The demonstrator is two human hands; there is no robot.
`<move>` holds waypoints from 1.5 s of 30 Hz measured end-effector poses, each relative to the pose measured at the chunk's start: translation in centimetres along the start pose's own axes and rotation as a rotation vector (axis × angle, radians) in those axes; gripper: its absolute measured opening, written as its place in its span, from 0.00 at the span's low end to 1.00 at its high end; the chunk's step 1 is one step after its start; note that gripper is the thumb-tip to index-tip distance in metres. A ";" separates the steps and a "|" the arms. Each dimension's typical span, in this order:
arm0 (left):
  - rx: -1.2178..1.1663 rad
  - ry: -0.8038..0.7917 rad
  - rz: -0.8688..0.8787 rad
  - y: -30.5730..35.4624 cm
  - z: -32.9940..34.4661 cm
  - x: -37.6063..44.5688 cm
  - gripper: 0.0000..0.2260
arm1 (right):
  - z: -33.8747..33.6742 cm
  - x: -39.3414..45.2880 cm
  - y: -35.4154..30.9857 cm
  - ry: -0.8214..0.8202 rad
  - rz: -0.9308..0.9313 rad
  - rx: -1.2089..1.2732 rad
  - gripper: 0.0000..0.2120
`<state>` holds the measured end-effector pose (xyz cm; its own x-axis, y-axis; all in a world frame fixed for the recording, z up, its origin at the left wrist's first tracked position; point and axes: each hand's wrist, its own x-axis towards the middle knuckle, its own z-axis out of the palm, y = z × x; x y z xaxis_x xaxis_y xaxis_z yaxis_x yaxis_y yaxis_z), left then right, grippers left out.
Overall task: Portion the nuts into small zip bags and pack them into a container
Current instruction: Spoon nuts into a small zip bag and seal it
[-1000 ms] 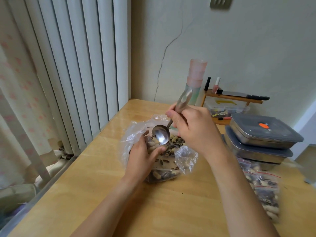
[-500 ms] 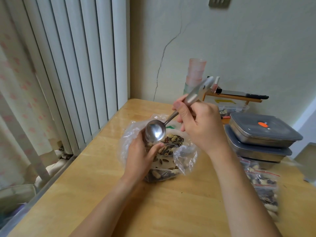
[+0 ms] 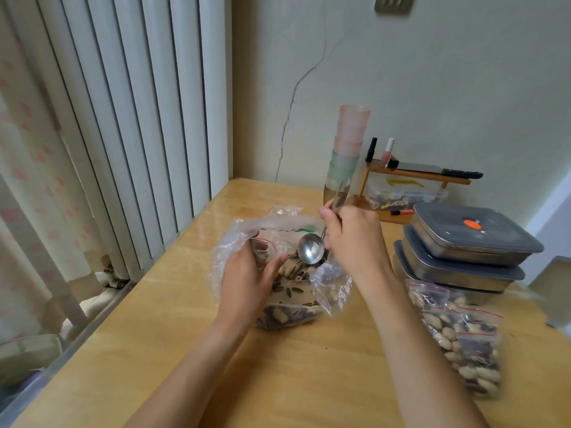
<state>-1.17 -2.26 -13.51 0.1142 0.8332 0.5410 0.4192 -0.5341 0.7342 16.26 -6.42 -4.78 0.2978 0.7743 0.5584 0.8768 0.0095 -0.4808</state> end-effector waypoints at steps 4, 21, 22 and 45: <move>0.054 -0.029 -0.124 -1.4 0.4 0.1 0.17 | 1.5 -0.5 0.0 -0.034 0.005 0.021 0.18; 0.065 -0.017 -0.214 -0.4 -0.4 0.3 0.19 | 1.9 -1.4 -1.4 -0.147 0.307 0.271 0.18; 0.063 -0.014 -0.212 -0.3 -0.4 0.3 0.20 | 1.7 -1.4 -1.2 -0.146 0.349 0.292 0.18; 0.007 -0.132 0.006 -0.3 0.6 -0.1 0.34 | -2.3 -0.4 -2.6 0.142 0.104 0.257 0.16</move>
<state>-0.81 -2.14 -14.03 0.2342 0.8417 0.4865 0.4243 -0.5388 0.7278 14.70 -8.15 -2.19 0.4467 0.6837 0.5771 0.7196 0.1086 -0.6858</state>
